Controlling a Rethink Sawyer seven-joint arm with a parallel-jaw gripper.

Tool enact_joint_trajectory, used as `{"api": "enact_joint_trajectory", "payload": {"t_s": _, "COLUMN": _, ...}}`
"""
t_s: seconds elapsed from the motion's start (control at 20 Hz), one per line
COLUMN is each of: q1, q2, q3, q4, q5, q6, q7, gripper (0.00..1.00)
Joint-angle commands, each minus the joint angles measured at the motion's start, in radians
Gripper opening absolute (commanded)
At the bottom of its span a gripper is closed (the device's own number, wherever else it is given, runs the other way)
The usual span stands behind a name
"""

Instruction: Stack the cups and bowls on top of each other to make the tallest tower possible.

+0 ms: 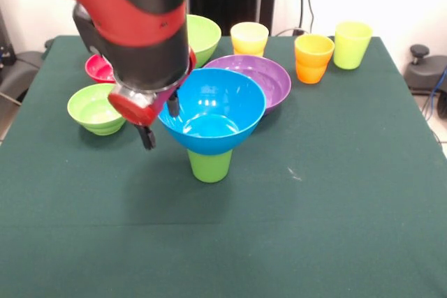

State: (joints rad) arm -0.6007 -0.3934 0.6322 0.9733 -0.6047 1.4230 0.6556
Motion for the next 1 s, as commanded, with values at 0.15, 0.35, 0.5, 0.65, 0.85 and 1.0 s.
{"api": "enact_joint_trajectory", "payload": {"t_s": 0.15, "q1": 0.072, "q2": -0.062, "q3": -0.006, "q4": -0.025, "q5": -0.023, "q6": 0.072, "q7": -0.084, "gripper": 1.0}}
{"api": "enact_joint_trajectory", "payload": {"t_s": 0.35, "q1": 0.104, "q2": -0.091, "q3": -0.005, "q4": -0.112, "q5": -0.031, "q6": 0.208, "q7": -0.104, "gripper": 1.0}}
{"api": "enact_joint_trajectory", "payload": {"t_s": 0.5, "q1": 0.129, "q2": -0.108, "q3": -0.001, "q4": -0.194, "q5": -0.043, "q6": 0.324, "q7": -0.121, "gripper": 1.0}}
{"api": "enact_joint_trajectory", "payload": {"t_s": 0.65, "q1": 0.157, "q2": -0.125, "q3": 0.004, "q4": -0.258, "q5": -0.058, "q6": 0.406, "q7": -0.114, "gripper": 1.0}}
{"api": "enact_joint_trajectory", "payload": {"t_s": 0.85, "q1": 0.215, "q2": -0.116, "q3": 0.013, "q4": -0.373, "q5": -0.113, "q6": 0.514, "q7": -0.086, "gripper": 1.0}}
{"api": "enact_joint_trajectory", "payload": {"t_s": 1.0, "q1": 0.255, "q2": -0.098, "q3": 0.028, "q4": -0.467, "q5": -0.177, "q6": 0.565, "q7": -0.094, "gripper": 1.0}}
